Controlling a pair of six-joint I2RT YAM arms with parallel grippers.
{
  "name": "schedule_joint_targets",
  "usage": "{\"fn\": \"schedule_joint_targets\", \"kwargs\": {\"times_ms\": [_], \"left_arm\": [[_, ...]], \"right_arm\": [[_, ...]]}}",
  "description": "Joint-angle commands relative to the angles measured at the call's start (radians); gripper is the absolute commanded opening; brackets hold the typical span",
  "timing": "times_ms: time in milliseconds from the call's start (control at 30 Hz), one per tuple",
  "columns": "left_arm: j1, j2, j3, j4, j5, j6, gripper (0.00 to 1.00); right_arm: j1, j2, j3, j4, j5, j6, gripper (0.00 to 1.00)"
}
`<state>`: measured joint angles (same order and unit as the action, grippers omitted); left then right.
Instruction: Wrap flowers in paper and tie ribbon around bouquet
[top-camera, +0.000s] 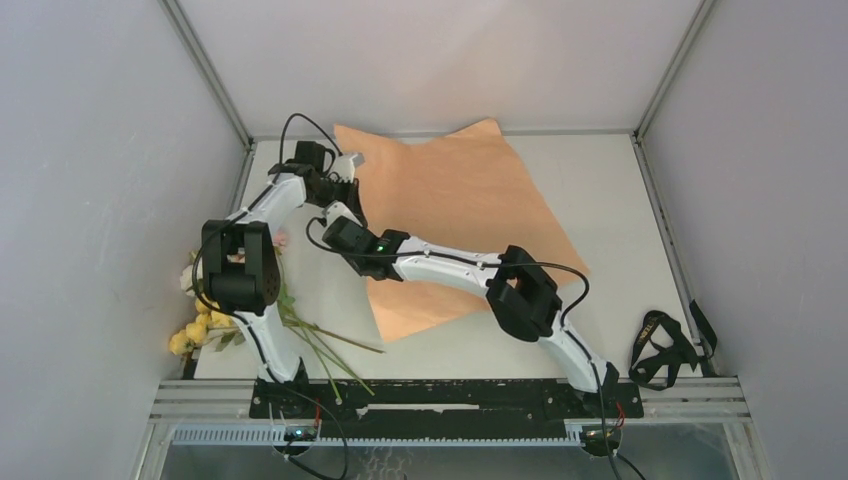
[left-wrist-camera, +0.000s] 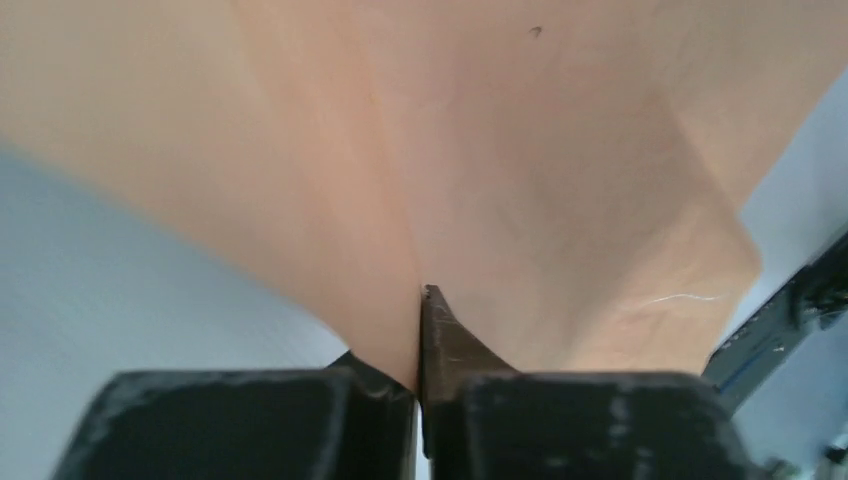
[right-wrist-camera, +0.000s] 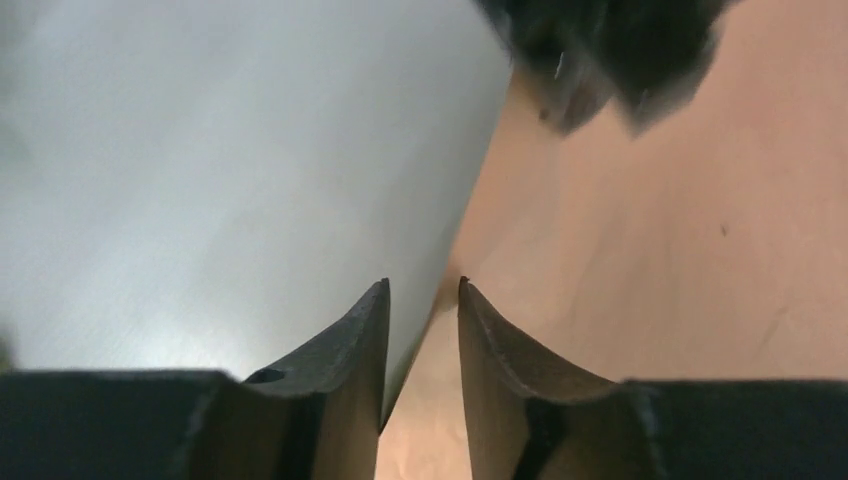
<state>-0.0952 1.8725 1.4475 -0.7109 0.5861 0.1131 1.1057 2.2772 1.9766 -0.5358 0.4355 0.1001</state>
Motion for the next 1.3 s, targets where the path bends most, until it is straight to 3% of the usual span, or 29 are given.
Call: {"fn": "schedule_joint_targets", "kwargs": {"times_ms": [0,100,200,233,400,533,700,933,1067,1267], "left_arm": [[0.008,-0.014,0.004,0.001,-0.043,0.023,0.0],[0.008,-0.002,0.01,-0.008,-0.136,0.077,0.0],[0.006,0.029,0.038,-0.043,-0.219,0.175,0.0],[0.005,0.041,0.053,-0.061,-0.238,0.207,0.0],[-0.027,0.051,0.074,-0.147,-0.309,0.369,0.0],[-0.043,0.039,0.063,-0.162,-0.333,0.396,0.0],[-0.044,0.011,0.039,-0.188,-0.329,0.457,0.0],[-0.051,-0.085,-0.041,-0.255,-0.23,0.688,0.0],[-0.055,-0.097,-0.048,-0.276,-0.202,0.721,0.0],[-0.058,-0.096,-0.056,-0.324,-0.188,0.75,0.0]], "right_arm": [[-0.005,-0.208,-0.12,0.026,-0.164,-0.018,0.49],[-0.054,-0.409,-0.306,0.058,-0.302,-0.066,0.7],[-0.213,-0.625,-0.485,0.051,-0.437,-0.031,0.8],[-0.298,-0.675,-0.541,0.047,-0.489,-0.004,0.95],[-0.77,-0.671,-0.619,0.016,-0.685,0.072,1.0],[-1.017,-0.477,-0.463,0.016,-0.803,0.1,1.0],[-1.089,-0.144,-0.127,-0.059,-0.89,0.104,1.0],[-1.127,0.3,0.428,-0.17,-1.028,0.226,1.0],[-1.11,0.373,0.405,-0.009,-1.072,0.401,0.99],[-1.039,0.451,0.438,0.075,-1.105,0.542,0.94]]}}
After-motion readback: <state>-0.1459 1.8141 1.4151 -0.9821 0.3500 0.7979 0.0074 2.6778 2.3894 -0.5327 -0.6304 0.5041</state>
